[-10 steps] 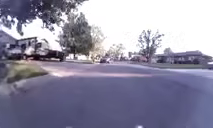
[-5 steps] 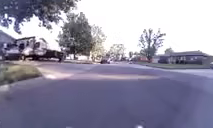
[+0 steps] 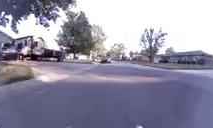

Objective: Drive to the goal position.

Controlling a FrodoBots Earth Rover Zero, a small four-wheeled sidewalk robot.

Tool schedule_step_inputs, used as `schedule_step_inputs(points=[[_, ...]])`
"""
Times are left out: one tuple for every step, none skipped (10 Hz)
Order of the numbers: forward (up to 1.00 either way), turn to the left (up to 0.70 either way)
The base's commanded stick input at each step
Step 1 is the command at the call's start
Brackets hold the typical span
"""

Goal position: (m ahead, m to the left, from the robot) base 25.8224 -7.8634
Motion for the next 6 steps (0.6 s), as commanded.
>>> schedule_step_inputs(points=[[1.00, 0.00], [1.00, 0.00], [1.00, 0.00], [1.00, 0.00], [1.00, 0.00], [1.00, 0.00]])
